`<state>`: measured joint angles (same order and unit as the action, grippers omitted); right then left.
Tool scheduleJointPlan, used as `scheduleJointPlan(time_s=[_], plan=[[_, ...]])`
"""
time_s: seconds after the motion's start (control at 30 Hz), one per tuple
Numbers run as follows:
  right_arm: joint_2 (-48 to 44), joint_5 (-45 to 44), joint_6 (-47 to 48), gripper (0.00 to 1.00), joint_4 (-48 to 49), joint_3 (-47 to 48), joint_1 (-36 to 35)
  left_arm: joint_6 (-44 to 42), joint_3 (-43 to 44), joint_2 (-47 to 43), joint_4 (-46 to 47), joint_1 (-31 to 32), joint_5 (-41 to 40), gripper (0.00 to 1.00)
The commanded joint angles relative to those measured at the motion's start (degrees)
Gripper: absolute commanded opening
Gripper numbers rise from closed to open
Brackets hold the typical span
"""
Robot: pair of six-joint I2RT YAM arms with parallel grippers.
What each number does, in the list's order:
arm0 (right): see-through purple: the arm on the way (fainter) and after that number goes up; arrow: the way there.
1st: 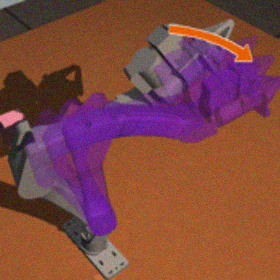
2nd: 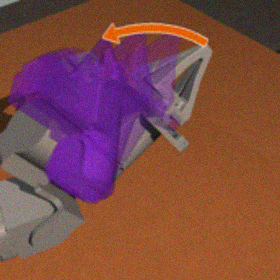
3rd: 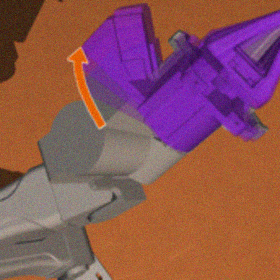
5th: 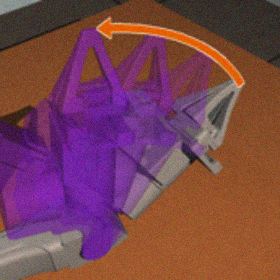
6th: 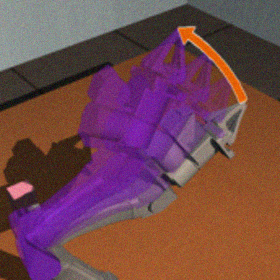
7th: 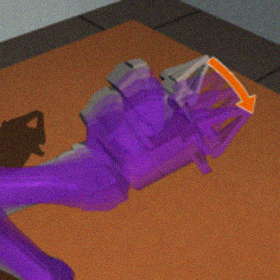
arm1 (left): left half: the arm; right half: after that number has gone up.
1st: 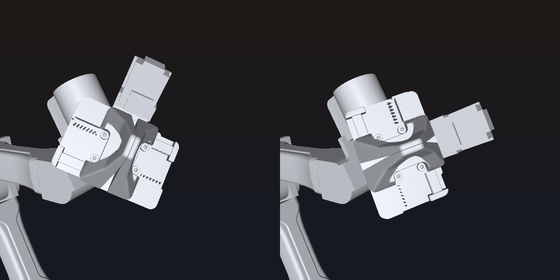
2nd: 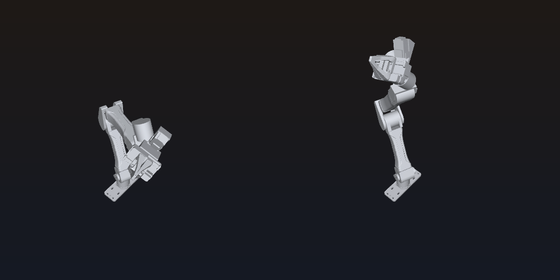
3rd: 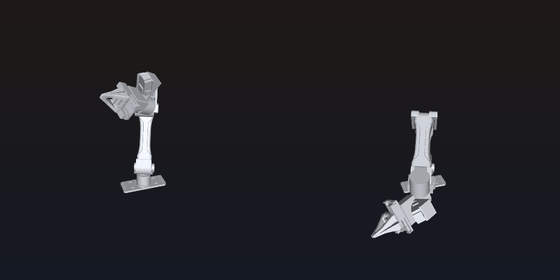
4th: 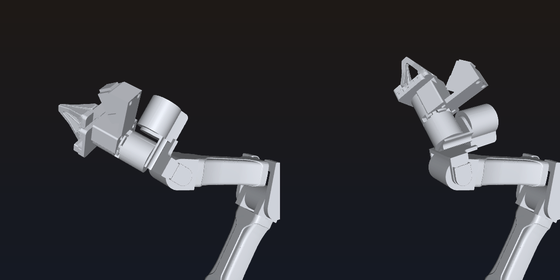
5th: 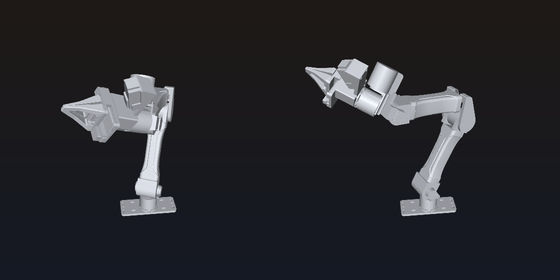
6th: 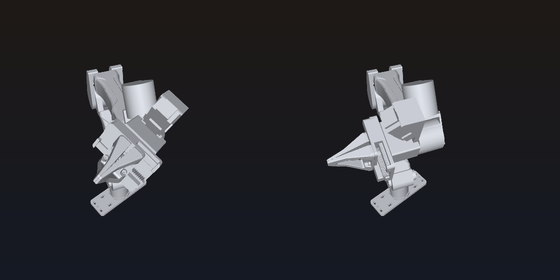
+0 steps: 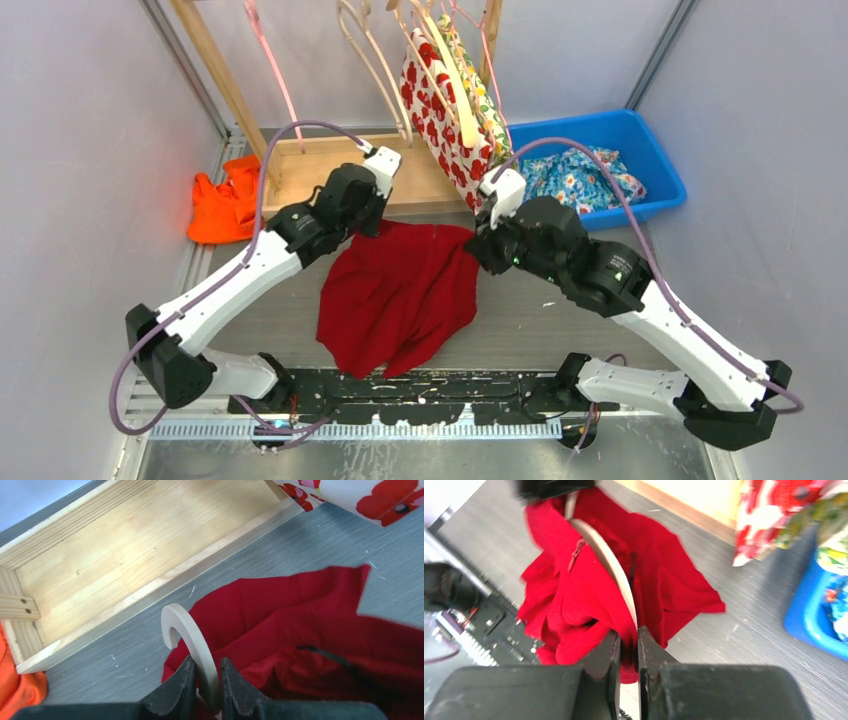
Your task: Place the skirt on the hanger
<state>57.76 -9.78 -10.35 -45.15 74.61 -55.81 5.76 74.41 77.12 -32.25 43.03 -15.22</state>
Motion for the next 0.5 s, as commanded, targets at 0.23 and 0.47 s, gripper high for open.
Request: scheduleJointPlan(time_s=[0.23,0.47], plan=[[9.56,7.88,-3.5,0.01,28.02,-6.62,11.91,3.09,4.51,-10.21,-3.48,4.6,19.31,0.0],[14.48,13.62,-3.91,0.01,34.29,-8.78,11.95,3.2,4.34,-11.02,-2.91,4.56,22.98,0.0]])
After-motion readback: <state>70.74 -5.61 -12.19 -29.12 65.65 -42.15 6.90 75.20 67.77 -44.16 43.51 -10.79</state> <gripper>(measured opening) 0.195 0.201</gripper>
